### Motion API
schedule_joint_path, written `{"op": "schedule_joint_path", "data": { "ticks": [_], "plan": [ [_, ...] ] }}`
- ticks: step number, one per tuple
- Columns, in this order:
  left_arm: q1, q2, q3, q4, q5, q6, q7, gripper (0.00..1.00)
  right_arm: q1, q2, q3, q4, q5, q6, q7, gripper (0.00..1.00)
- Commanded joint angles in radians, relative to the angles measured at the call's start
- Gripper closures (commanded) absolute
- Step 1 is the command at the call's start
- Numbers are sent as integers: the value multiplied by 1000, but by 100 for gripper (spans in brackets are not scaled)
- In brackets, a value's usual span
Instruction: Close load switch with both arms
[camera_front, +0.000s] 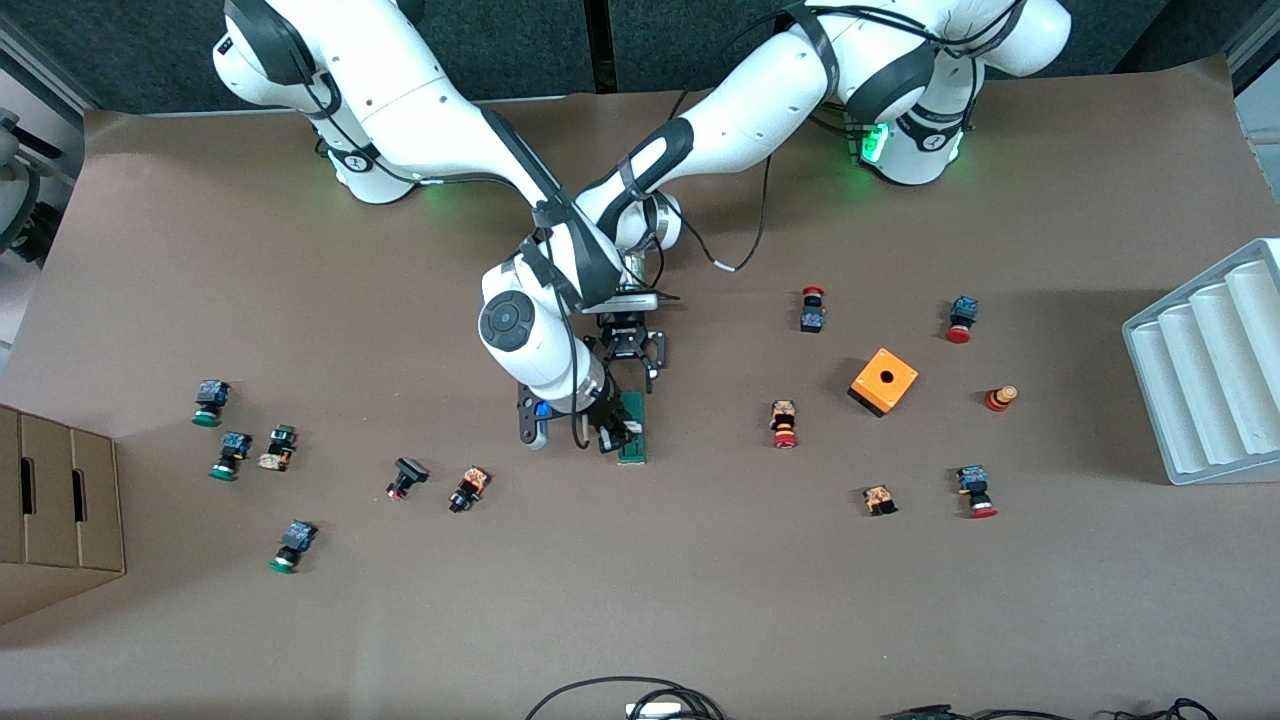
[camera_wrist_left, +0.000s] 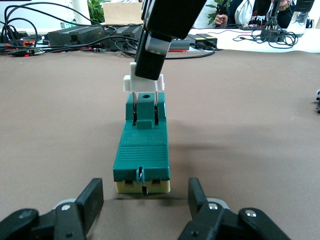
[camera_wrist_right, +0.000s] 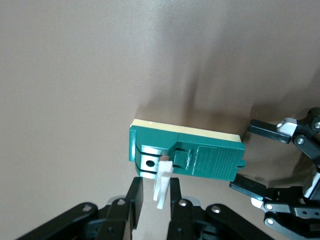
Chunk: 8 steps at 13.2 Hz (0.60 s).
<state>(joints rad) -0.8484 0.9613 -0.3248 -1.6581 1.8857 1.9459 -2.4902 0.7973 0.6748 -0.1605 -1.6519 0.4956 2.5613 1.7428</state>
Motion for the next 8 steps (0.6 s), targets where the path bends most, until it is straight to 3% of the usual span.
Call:
{"op": "schedule_joint_path", "data": {
  "ticks": [1, 4, 8],
  "plan": [
    [-12, 4, 9, -17, 13, -1, -24, 23, -4, 25, -4, 40, 32, -7, -6, 74],
    [-12, 4, 9, -14, 15, -1, -24, 23, -7, 41, -4, 60, 32, -7, -6, 79],
    [-8, 5, 10, -11, 16, 1, -22, 23, -18, 54, -2, 73, 32, -9, -6, 78]
  ]
}}
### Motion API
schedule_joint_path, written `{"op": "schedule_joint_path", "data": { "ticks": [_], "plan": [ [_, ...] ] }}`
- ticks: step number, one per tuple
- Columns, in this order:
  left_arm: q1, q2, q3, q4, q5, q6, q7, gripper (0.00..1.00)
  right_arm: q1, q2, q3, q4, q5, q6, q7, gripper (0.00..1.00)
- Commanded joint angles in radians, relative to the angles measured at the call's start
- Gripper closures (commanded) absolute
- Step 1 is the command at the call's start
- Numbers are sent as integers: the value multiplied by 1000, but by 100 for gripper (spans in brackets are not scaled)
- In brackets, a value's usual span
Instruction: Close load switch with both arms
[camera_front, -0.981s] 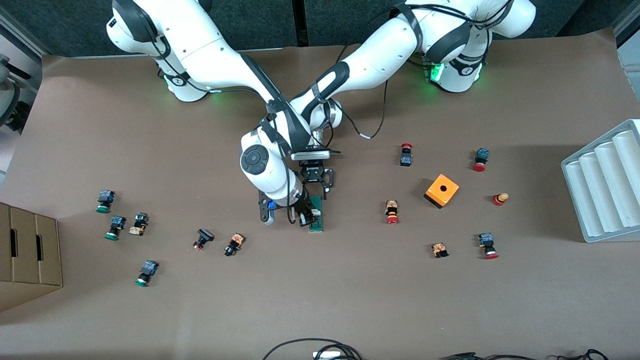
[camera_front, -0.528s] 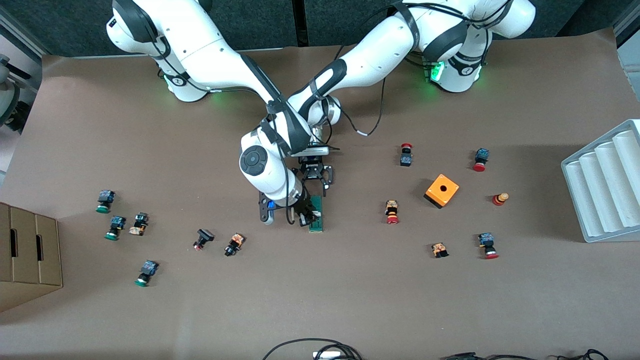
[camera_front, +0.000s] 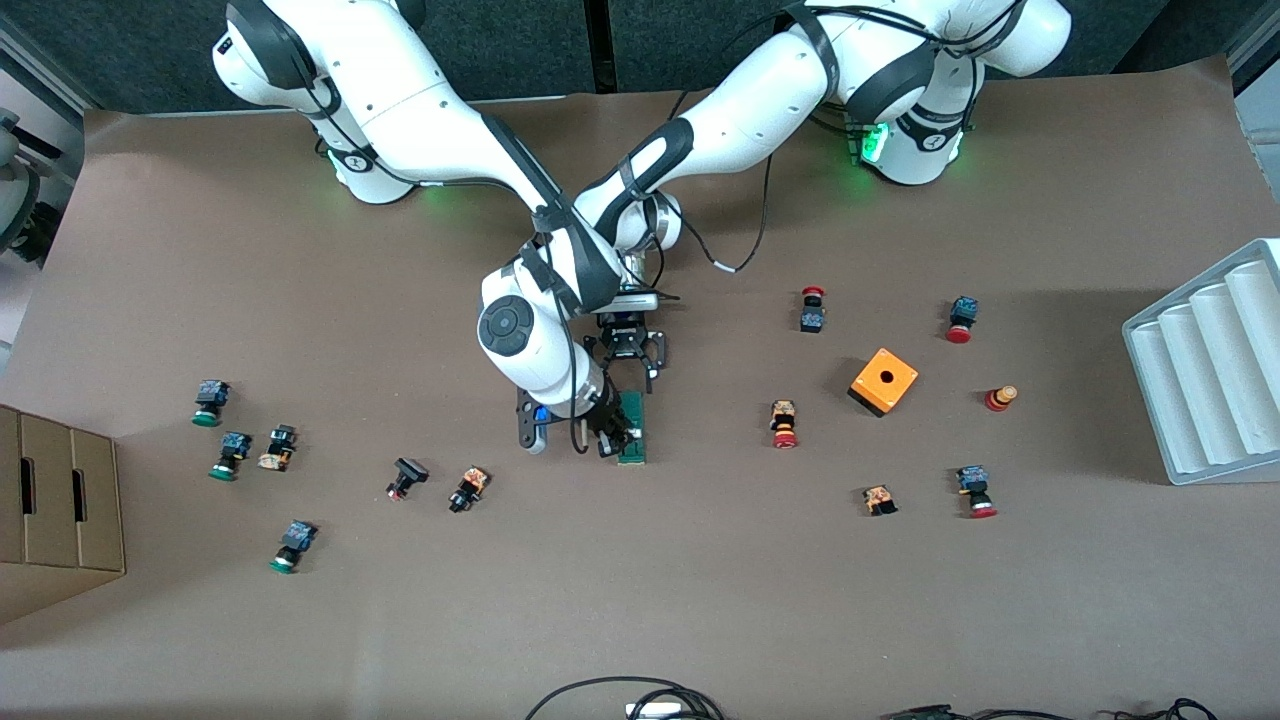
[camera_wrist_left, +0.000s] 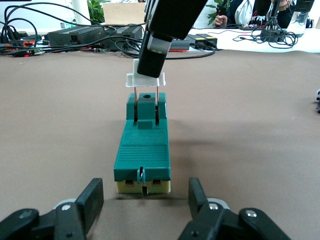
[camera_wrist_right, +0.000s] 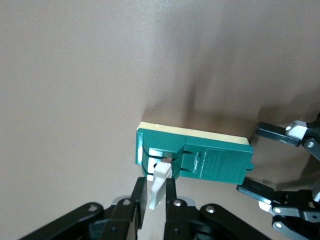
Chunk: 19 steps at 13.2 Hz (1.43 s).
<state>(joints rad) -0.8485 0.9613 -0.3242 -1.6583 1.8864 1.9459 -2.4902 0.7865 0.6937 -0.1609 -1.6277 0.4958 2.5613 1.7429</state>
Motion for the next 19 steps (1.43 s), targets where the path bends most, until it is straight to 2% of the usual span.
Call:
{"op": "schedule_joint_path", "data": {
  "ticks": [1, 3, 4, 5, 10, 11, 13, 19],
  "plan": [
    [-6, 4, 10, -11, 16, 1, -22, 23, -9, 40, -3, 57, 33, -9, -5, 74],
    [-6, 4, 10, -11, 16, 1, -22, 23, -15, 49, -3, 61, 32, -7, -5, 70],
    [-6, 4, 10, -11, 16, 1, -22, 23, -15, 53, -3, 63, 32, -7, -6, 63],
    [-6, 4, 10, -11, 16, 1, -22, 23, -16, 61, -3, 78, 32, -7, -5, 62],
    [-6, 4, 10, -11, 14, 1, -24, 23, -16, 89, -9, 112, 32, -7, -3, 64],
    [-6, 4, 10, -11, 14, 1, -24, 23, -16, 95, -9, 117, 32, -7, -2, 70],
    [-6, 4, 8, -11, 14, 1, -24, 23, -16, 105, -9, 127, 32, -7, 6, 72],
    [-6, 4, 10, -11, 14, 1, -24, 23, -16, 130, -11, 143, 33, -1, 4, 72]
  ]
}}
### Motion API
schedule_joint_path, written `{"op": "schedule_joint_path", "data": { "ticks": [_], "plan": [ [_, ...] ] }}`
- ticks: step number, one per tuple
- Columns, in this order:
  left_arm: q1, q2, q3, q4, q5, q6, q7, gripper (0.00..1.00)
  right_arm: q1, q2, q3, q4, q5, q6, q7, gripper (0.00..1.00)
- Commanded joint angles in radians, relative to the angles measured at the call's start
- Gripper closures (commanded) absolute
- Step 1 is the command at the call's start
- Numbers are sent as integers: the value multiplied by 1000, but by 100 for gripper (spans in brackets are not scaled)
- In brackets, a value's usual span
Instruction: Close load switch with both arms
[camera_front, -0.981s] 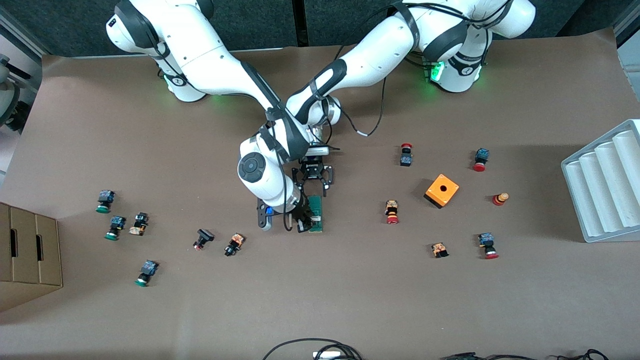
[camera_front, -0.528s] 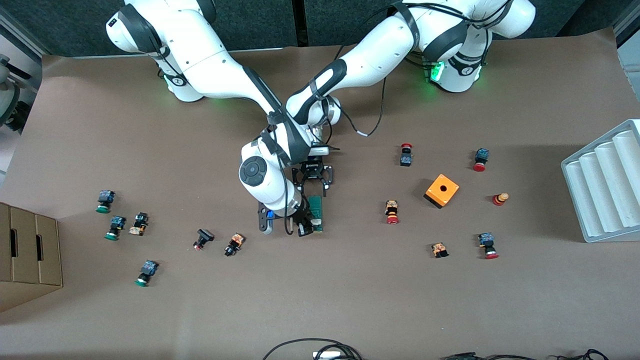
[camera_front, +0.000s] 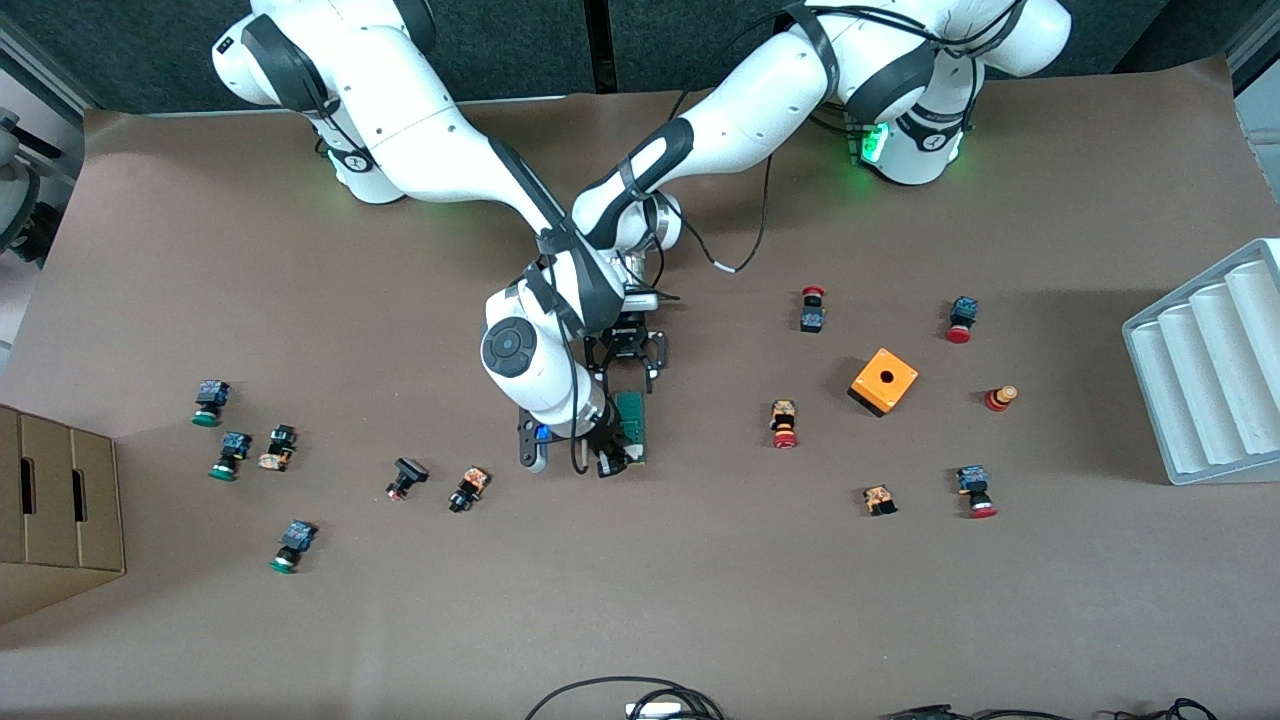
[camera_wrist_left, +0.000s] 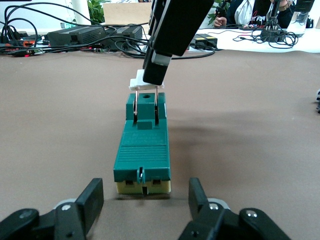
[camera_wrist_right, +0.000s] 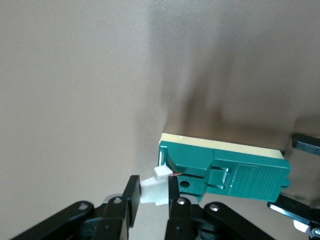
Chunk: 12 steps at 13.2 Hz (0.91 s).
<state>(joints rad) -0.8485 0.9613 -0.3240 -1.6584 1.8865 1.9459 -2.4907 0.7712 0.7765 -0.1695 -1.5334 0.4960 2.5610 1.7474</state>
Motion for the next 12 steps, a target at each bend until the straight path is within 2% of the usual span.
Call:
{"op": "schedule_joint_path", "data": {
  "ticks": [1, 12],
  "plan": [
    [-6, 4, 9, -11, 14, 1, -23, 23, -1, 53, -2, 59, 33, -1, 0, 72],
    [-6, 4, 9, -11, 14, 1, -23, 23, -7, 70, -4, 76, 33, -8, 0, 71]
  ]
}}
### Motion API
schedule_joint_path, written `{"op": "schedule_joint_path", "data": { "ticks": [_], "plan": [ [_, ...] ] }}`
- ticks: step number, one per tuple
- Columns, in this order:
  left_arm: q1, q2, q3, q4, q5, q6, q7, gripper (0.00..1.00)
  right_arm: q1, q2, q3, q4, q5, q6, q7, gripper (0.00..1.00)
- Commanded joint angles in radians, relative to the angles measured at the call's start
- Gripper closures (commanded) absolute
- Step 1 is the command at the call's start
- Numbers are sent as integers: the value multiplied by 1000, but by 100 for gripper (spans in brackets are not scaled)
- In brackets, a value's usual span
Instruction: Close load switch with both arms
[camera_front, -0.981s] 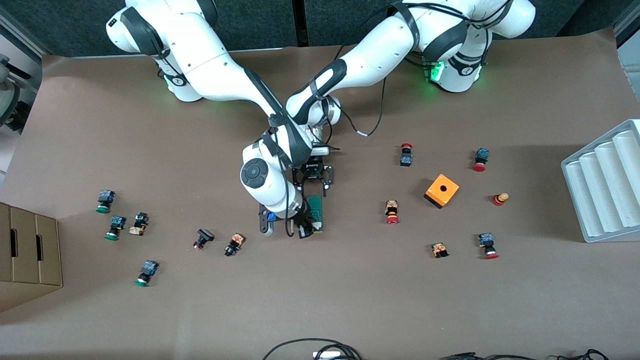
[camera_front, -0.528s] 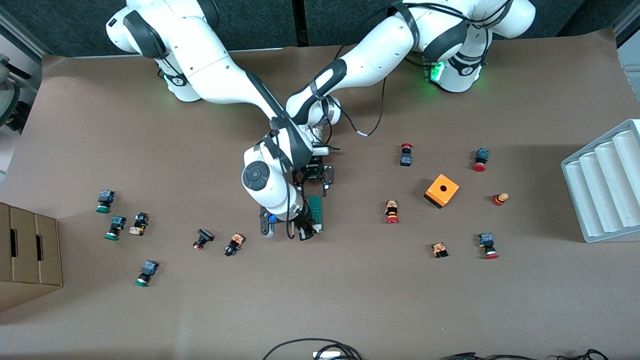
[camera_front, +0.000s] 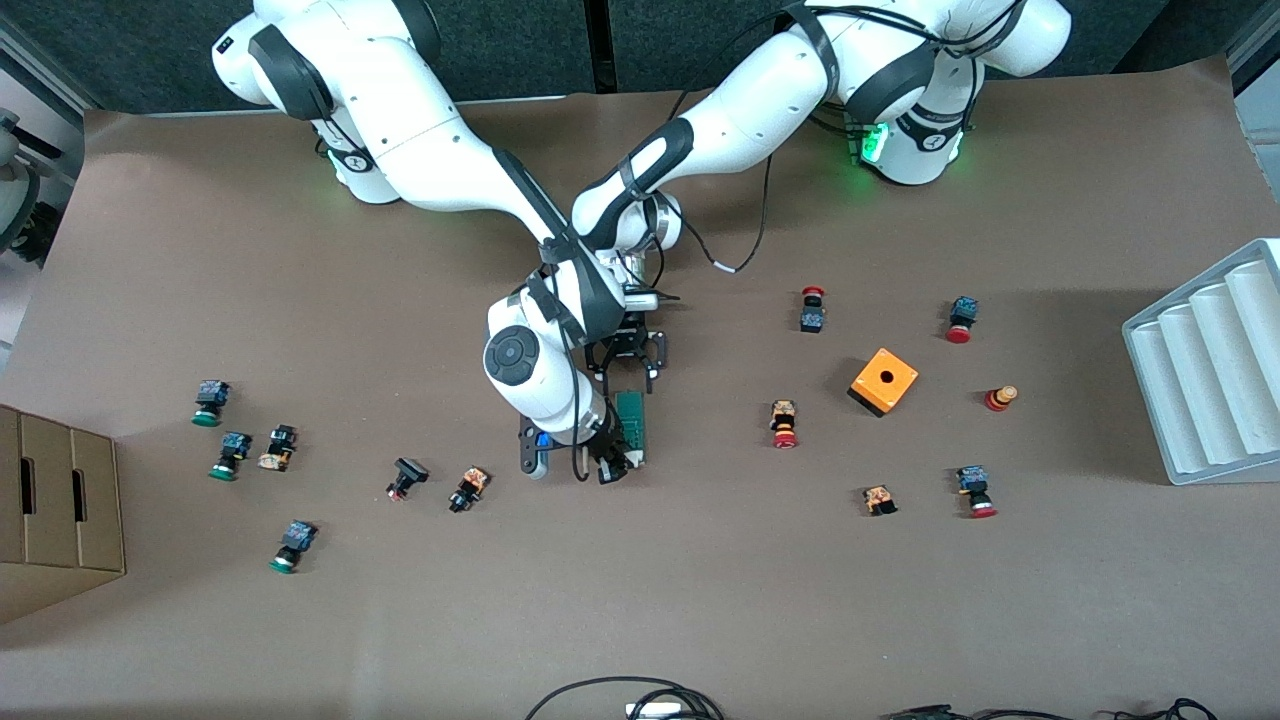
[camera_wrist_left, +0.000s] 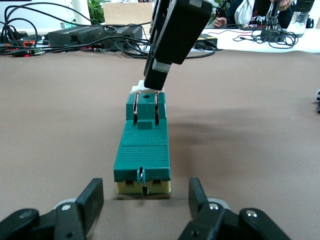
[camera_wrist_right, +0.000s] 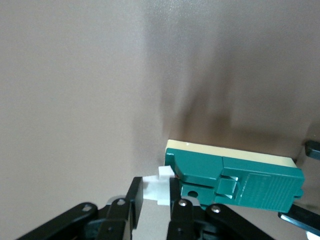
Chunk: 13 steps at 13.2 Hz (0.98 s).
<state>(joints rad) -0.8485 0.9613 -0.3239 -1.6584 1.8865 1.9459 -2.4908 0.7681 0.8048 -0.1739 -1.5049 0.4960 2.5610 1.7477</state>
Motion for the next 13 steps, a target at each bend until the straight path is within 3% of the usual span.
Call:
{"op": "schedule_joint_path", "data": {
  "ticks": [1, 2, 6, 8, 11, 12, 13],
  "plan": [
    [-6, 4, 8, -11, 14, 1, -23, 23, -6, 34, 1, 48, 33, -16, -2, 70],
    [-6, 4, 8, -11, 14, 1, -23, 23, -15, 21, 1, 49, 33, -42, -2, 62],
    [-6, 4, 9, -11, 14, 1, -23, 23, -62, -47, -1, 91, 24, -200, -16, 9],
    [-6, 2, 9, -11, 14, 1, -20, 22, -91, -106, -1, 89, 0, -286, -84, 2],
    [-6, 1, 8, -11, 14, 1, -17, 22, -134, -211, 2, 74, -103, -415, -244, 0],
    [-6, -1, 8, -8, 13, 1, -16, 15, -151, -245, 2, 68, -135, -473, -302, 0],
    [-7, -4, 8, -4, 10, 1, -5, 0, -171, -280, 2, 66, -163, -526, -376, 0]
  ]
}}
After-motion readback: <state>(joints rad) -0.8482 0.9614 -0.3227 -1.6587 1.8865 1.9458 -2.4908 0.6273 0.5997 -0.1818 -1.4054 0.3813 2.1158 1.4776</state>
